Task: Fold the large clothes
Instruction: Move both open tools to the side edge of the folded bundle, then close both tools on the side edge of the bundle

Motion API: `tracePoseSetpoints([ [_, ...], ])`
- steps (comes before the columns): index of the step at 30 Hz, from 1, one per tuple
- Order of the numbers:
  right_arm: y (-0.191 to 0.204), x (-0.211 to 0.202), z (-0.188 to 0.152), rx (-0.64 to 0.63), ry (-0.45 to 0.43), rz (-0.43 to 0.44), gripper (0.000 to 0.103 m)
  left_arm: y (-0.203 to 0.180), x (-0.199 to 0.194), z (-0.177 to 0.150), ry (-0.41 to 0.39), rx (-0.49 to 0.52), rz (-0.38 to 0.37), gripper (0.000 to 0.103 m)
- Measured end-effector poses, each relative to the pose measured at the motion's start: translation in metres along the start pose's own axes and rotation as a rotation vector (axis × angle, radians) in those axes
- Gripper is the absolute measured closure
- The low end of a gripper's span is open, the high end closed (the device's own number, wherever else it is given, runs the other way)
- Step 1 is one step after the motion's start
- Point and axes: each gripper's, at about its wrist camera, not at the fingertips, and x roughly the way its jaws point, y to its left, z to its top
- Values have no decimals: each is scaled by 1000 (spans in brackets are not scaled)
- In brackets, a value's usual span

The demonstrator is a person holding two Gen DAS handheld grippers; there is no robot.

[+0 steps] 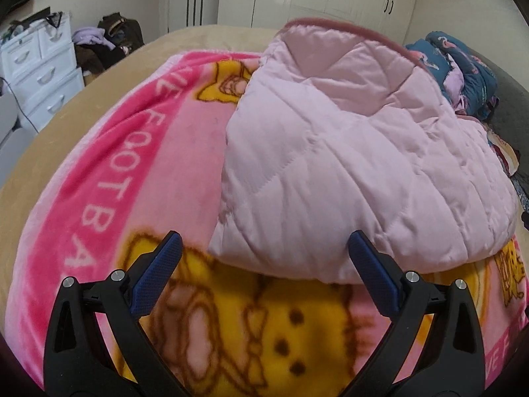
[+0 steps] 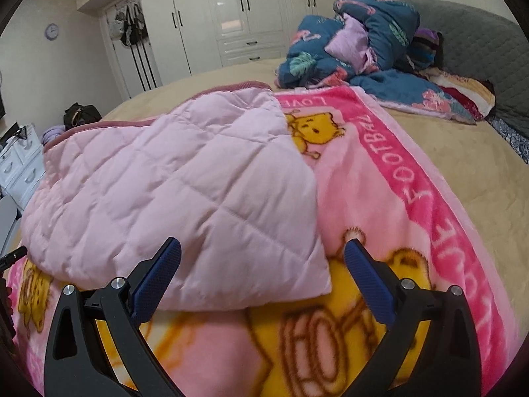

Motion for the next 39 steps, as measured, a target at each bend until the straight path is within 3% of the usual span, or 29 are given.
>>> tracePoseSetpoints([
  [4, -8, 19, 10, -6, 27, -7, 4, 3, 12, 8, 21, -13, -38, 9],
  [23, -34, 78, 58, 160, 112, 136, 4, -6, 53, 76, 83, -33, -170, 9],
  [27, -38, 87, 63, 189, 108, 171, 5, -6, 64, 83, 91, -82, -217, 9],
  [29, -36, 88, 65, 182, 95, 177, 9, -7, 66, 84, 84, -82, -214, 9],
  [31, -33, 89, 68, 171, 94, 201, 24, -9, 67, 85, 77, -73, -213, 9],
  [35, -22, 90, 76, 108, 87, 187, 28, -8, 66, 87, 60, -82, -222, 12],
  [39, -26, 97, 80, 130, 95, 200, 34, -6, 66, 92, 40, -94, -218, 26],
])
